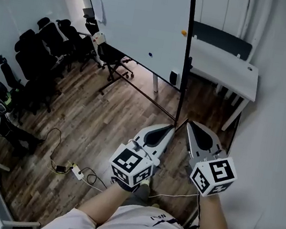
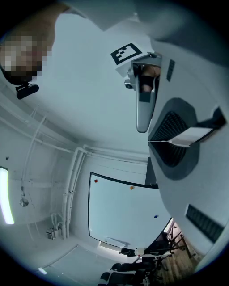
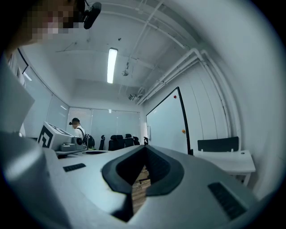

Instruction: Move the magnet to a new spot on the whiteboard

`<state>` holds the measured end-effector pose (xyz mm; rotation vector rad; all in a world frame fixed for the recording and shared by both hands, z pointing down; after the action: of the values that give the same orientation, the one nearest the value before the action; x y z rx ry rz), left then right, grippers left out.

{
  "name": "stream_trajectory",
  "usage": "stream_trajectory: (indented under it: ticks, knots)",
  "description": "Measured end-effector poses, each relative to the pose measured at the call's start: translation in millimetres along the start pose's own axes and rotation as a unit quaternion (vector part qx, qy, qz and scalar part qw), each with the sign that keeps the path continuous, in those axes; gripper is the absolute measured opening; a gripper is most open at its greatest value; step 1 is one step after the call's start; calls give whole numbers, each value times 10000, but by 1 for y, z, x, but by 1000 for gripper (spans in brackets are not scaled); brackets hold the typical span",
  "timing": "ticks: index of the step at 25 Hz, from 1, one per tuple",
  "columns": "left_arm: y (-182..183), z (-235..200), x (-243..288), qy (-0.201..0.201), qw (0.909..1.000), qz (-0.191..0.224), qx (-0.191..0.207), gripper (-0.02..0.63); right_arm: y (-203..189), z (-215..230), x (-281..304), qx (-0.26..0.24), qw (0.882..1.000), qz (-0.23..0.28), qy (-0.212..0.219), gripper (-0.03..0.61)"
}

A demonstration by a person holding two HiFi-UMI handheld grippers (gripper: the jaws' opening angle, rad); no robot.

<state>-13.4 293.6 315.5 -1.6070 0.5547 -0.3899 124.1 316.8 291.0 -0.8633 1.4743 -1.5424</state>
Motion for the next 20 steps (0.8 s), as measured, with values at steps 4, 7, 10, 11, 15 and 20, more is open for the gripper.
stream_trajectory:
  ticks: [4,7,10,11,15,20]
  knots:
    - [-6,-22,28,-27,10000,49,5,14,-8,22,22,0,10000,-39,-52,6]
    - [-8,-50,53,-56,9999,83,-5,14,-12,41,48,2,9999,-44,-99,6]
    - [-5,-88,81,-105,9999,117,-11,14,-9,61,86,-46,9998,-71,-194,6]
    - [-3,-101,91,-118,9999,127,1,14,-8,69,100,-68,9996,-90,-244,6]
    - [9,-157,135,-219,9996,132,144,14,-9,101,157,-51,9990,-67,-440,6]
    - [19,-221,192,-337,9985,131,411,14,-2,138,220,-93,9977,76,-662,6]
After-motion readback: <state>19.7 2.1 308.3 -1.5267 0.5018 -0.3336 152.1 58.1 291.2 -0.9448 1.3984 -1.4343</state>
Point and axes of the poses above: the fingertips, and each gripper's own axes: x forward along the fingers, z to its right, y out of its top, the point moved 7 cm from there along -x, backward along the fingers, and after that the axes turned 1 degree about z, right-handed, at the moved point
